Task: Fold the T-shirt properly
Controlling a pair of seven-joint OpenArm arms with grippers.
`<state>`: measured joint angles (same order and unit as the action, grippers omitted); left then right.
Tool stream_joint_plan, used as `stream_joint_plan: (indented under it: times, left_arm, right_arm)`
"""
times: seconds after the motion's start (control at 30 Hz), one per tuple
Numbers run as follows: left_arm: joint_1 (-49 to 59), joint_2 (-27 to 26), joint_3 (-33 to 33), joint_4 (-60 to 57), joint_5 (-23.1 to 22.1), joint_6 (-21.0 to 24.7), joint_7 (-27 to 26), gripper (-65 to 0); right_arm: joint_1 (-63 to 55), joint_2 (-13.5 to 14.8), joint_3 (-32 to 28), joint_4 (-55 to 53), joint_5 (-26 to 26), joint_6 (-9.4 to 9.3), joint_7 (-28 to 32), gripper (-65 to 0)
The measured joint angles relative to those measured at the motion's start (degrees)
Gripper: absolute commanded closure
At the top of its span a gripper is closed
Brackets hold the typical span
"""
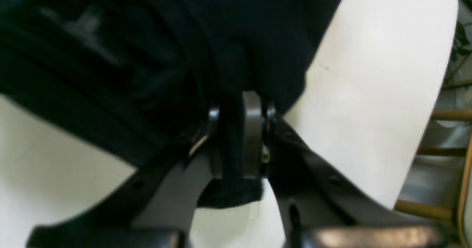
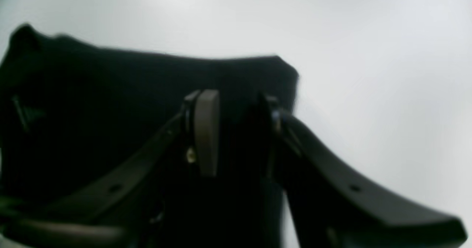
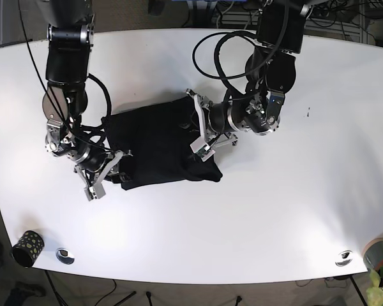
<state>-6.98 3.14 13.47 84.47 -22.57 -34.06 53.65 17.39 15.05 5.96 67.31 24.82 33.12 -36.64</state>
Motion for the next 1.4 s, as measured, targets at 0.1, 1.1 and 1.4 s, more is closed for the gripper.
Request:
stream_joint_plan:
  times: [0.1, 1.1, 1.4]
  left_arm:
    - [-1.1, -0.2, -0.3, -2.7, -0.2, 0.0, -0.9, -7.2]
    - [-5.9, -16.8, -8.2, -1.2, -7.5, -0.2, -3.0, -7.2]
    - [-0.5, -16.4, -9.8, 6.9, -8.8, -0.3, -1.3, -7.4]
  right_arm:
    - [0.4, -1.5, -0.8, -5.0, -2.6, 0.96, 4.7, -16.0]
    - [-2.6, 1.0, 3.9, 11.0, -5.6, 6.36, -4.4, -16.0]
    - [-1.8, 0.3, -4.0, 5.2, -5.6, 6.54, -4.1, -15.4]
